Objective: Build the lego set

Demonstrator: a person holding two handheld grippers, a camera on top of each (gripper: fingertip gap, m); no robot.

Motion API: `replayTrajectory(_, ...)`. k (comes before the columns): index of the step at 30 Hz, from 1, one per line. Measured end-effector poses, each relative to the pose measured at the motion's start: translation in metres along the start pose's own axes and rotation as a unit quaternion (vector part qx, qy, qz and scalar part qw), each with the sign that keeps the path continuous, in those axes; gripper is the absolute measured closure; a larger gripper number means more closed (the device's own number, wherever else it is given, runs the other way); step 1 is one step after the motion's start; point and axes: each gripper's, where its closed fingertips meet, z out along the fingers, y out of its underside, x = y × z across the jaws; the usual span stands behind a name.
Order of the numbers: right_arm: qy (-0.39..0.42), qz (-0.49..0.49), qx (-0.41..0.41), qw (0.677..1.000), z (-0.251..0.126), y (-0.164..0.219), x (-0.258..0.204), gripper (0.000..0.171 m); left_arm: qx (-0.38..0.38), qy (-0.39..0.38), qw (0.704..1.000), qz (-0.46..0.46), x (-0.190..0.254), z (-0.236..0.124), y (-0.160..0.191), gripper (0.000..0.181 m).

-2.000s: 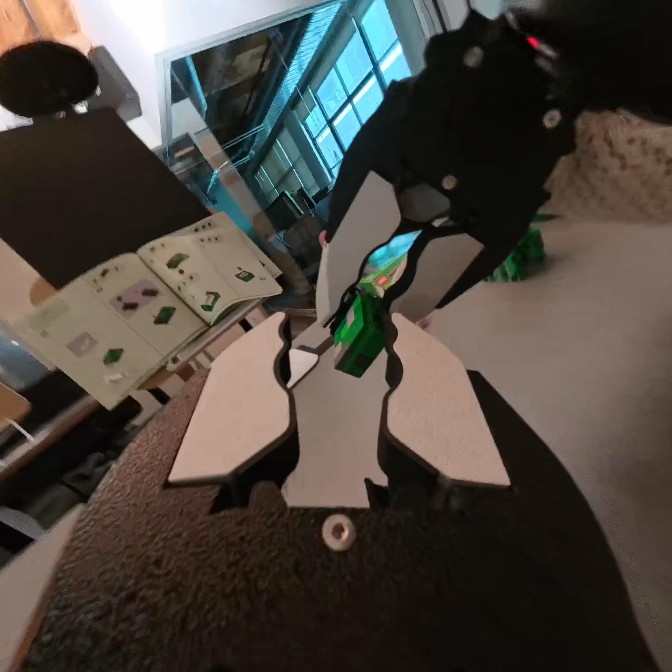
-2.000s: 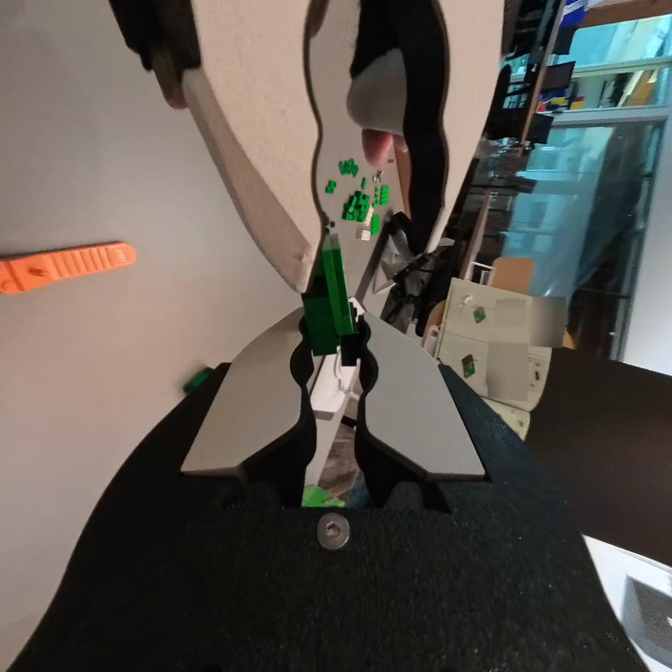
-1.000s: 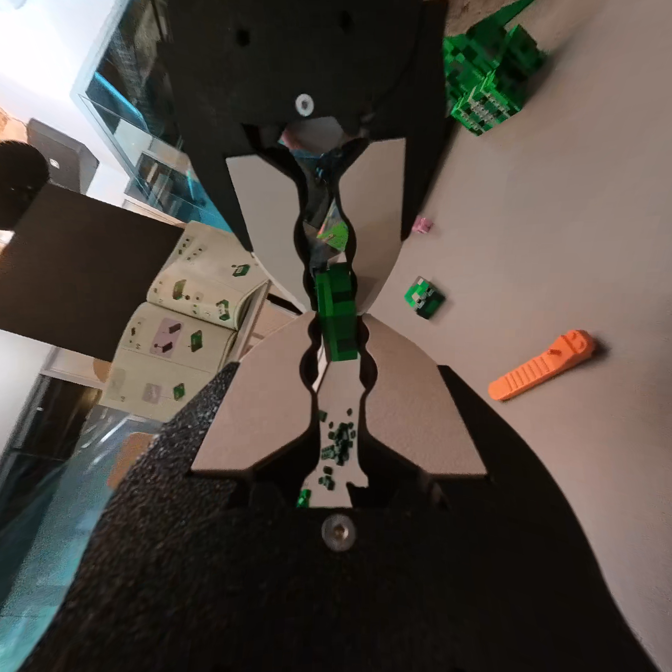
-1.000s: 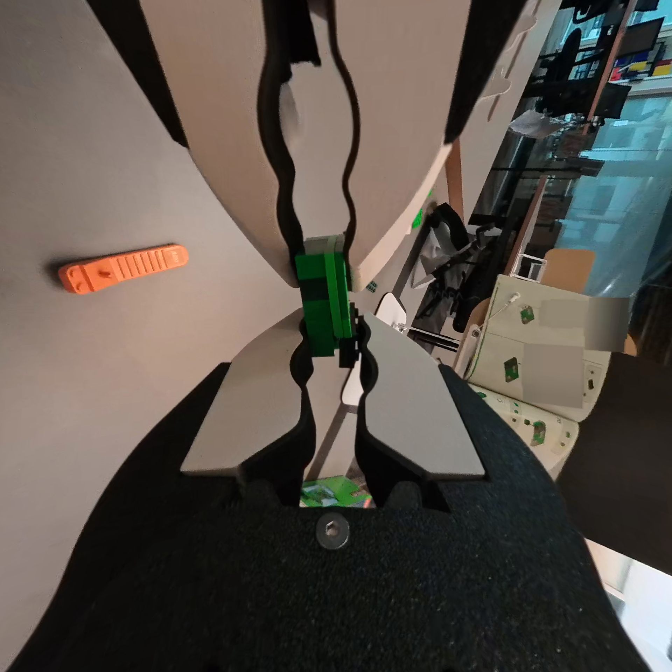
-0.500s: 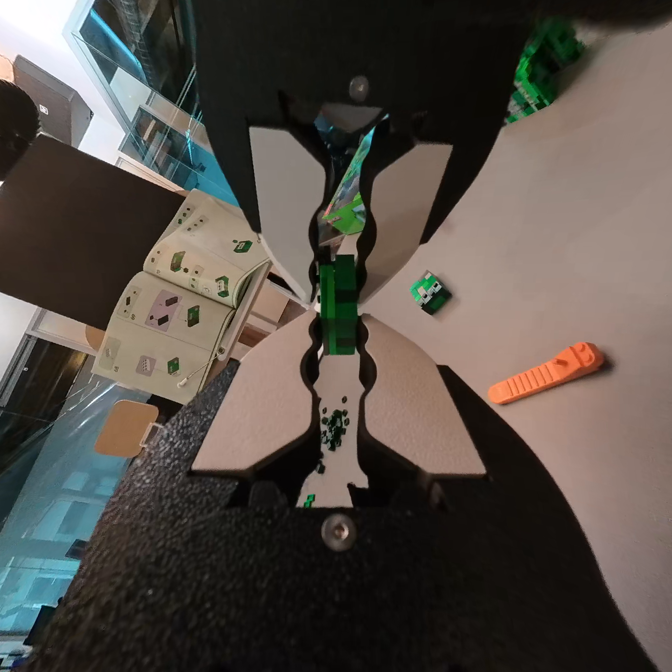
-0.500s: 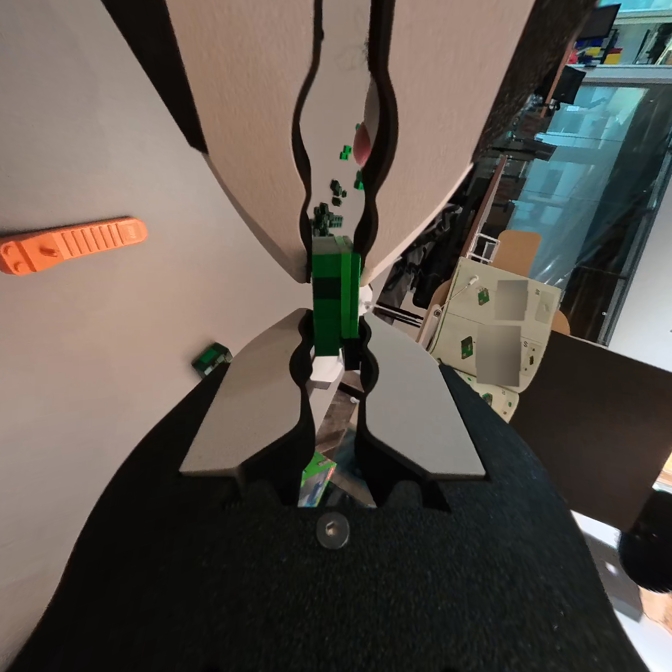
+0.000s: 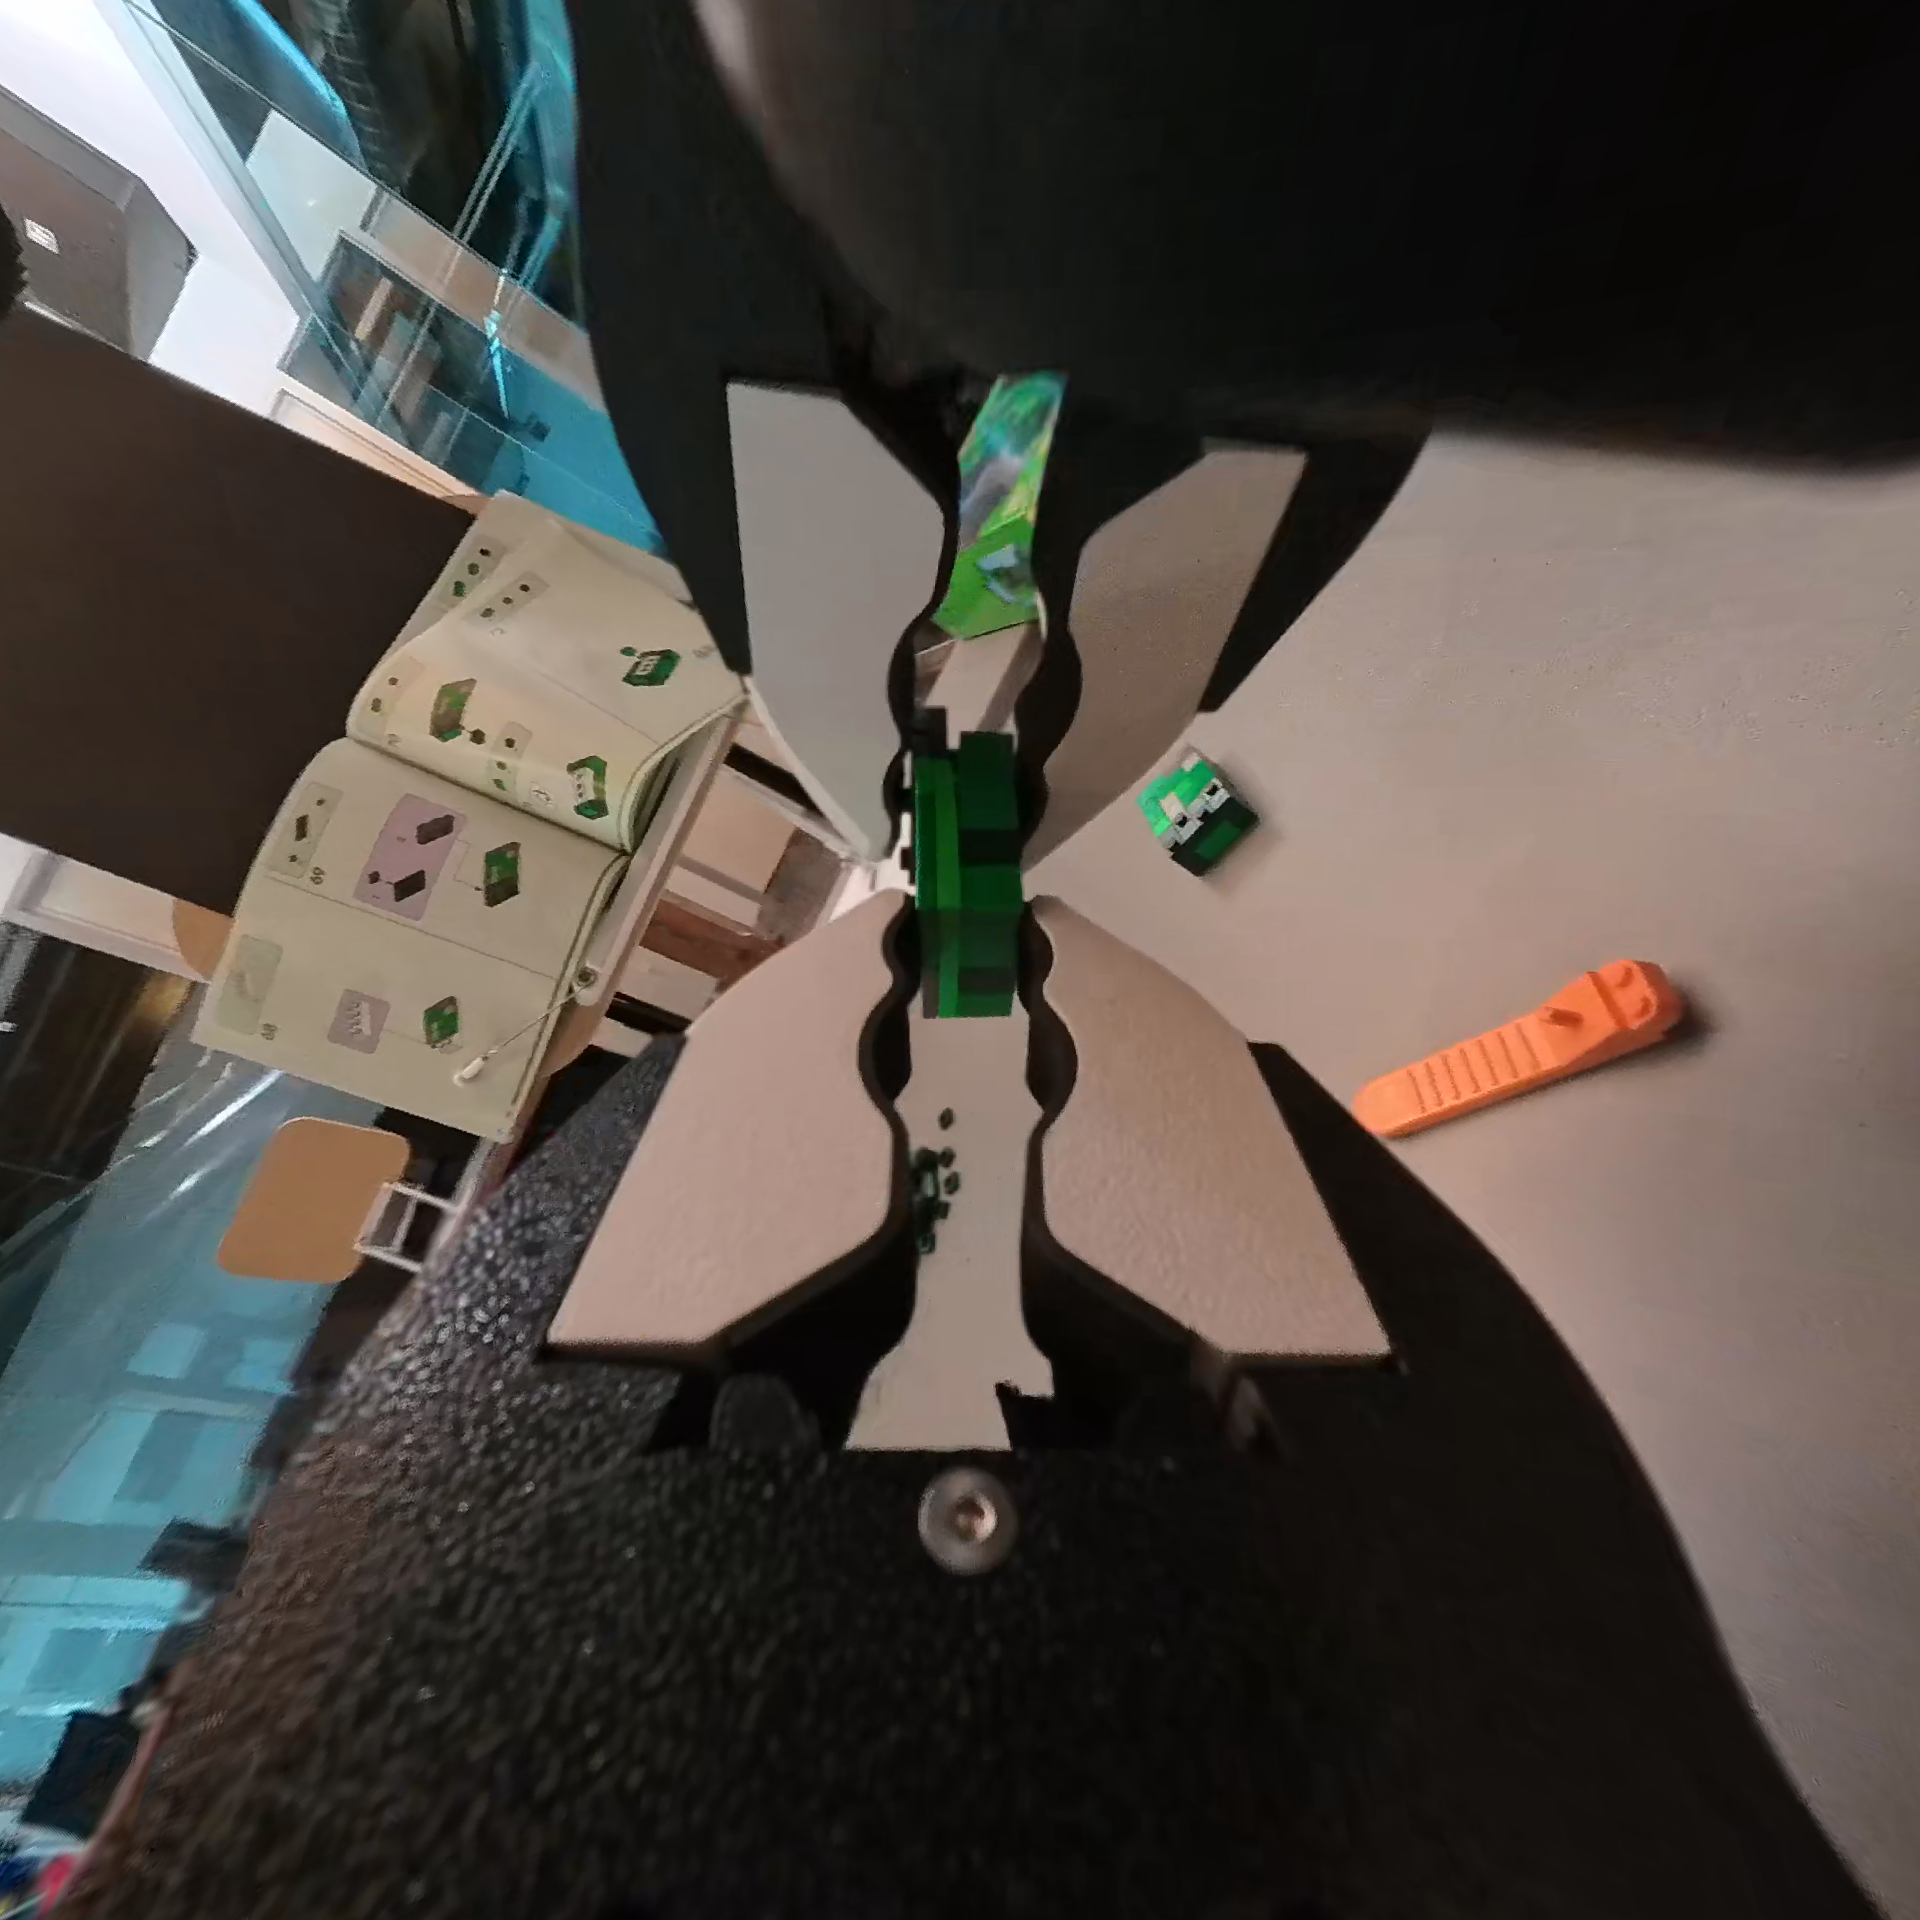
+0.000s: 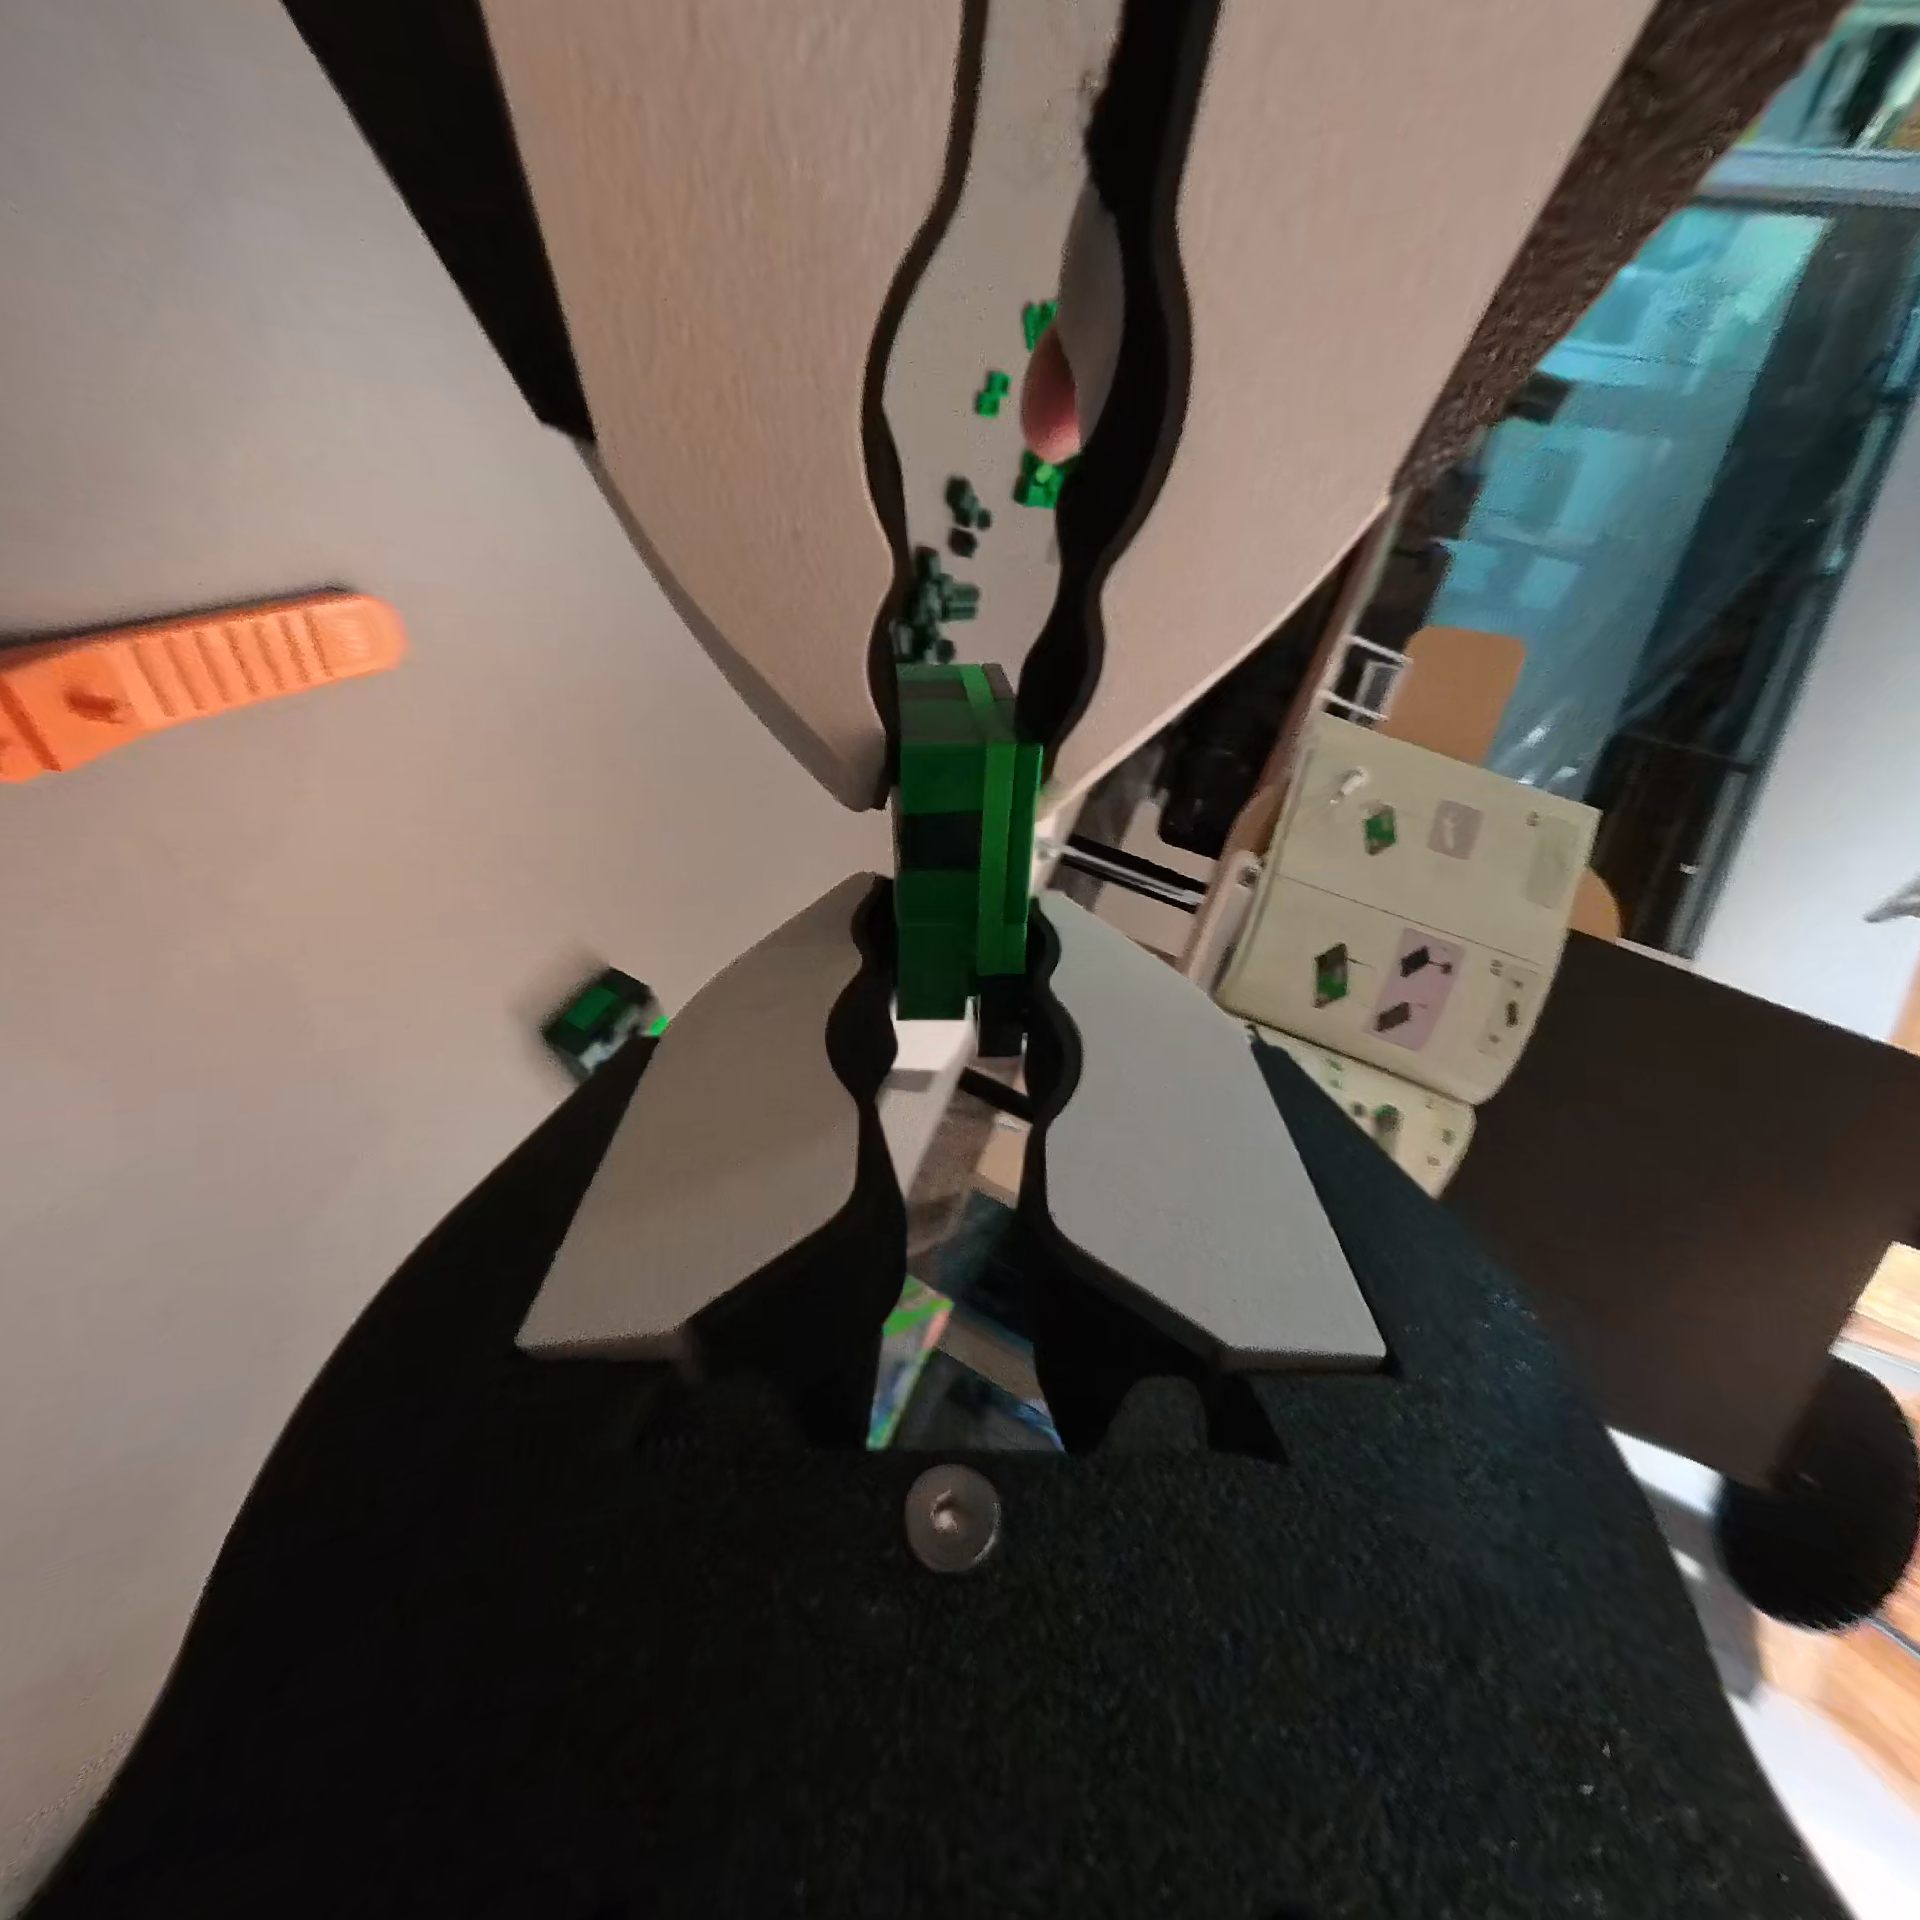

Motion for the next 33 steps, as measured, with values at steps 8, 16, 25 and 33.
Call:
replayTrajectory(8,-0.06,0.066,0.029,0.996,0.004,-0.001,-0.011,0.149,0.001,0.032,0.998,-0.052,0.007,0.003,0.003,0.163)
replayTrajectory(16,-0.052,0.051,0.014,0.997,0.004,0.0,-0.01,0.15,-0.003,0.028,0.998,-0.047,0.006,0.003,0.004,0.163)
replayTrajectory(25,-0.01,-0.017,0.005,1.0,0.004,0.002,-0.006,0.152,-0.007,0.011,1.0,-0.006,0.005,0.004,0.004,0.163)
replayTrajectory(33,-0.026,-0.073,0.039,0.996,0.003,0.002,-0.017,0.152,-0.003,0.023,1.0,0.019,0.016,0.006,0.002,0.163)
